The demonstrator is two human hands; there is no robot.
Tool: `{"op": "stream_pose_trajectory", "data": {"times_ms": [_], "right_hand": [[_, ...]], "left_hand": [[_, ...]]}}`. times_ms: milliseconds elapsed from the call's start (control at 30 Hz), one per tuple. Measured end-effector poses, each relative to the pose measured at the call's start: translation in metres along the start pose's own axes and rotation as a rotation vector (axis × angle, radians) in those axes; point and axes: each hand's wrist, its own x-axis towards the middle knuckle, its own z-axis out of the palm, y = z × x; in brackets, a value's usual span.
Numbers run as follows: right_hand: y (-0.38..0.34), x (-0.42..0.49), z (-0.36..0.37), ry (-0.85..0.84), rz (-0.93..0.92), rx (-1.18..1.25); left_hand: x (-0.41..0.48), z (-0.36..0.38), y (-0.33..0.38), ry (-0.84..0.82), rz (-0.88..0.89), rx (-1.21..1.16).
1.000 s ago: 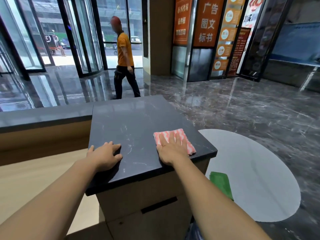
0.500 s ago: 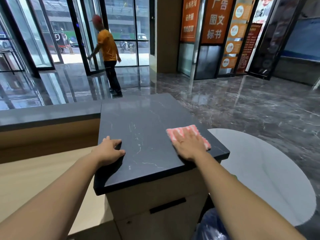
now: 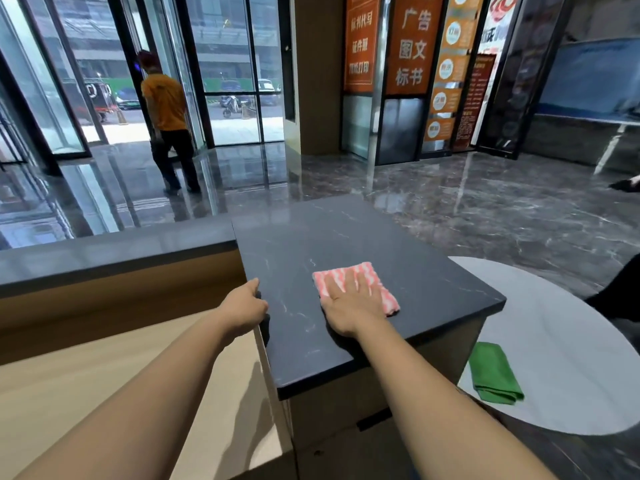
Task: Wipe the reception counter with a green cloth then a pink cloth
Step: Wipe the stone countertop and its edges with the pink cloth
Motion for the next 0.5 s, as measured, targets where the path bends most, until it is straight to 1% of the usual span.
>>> {"op": "stream_pose_trajectory", "data": {"times_ms": [67,133,233,367,400,500], "right_hand": [[-0.021,0.006,0.002,-0.022,-0.036,0.026],[-0.021,0.015,0.0,-0.025,-0.03,0.032],[-0.003,0.022,-0.005,0.005,0.056,0.043],[0.028,0.032,-0.02,0.085,0.192,0.023],[0.035,0.036,-0.024,0.09,0.22,0.03],[0.045,0.053,-0.032,0.035,0.27,0.056]], "left_hand": [[0.002,-0.006,-0.01,-0.04,0.009,-0.035],[0.008,-0.011,-0.019,-0.082,0.023,-0.049],[0.013,-0.014,-0.025,-0.109,0.014,-0.11],[0.018,-0.014,-0.024,-0.125,-0.005,-0.168],[0.022,-0.015,-0.023,-0.118,-0.015,-0.178],[0.038,-0.018,-0.022,-0.1,-0.044,-0.188]]}}
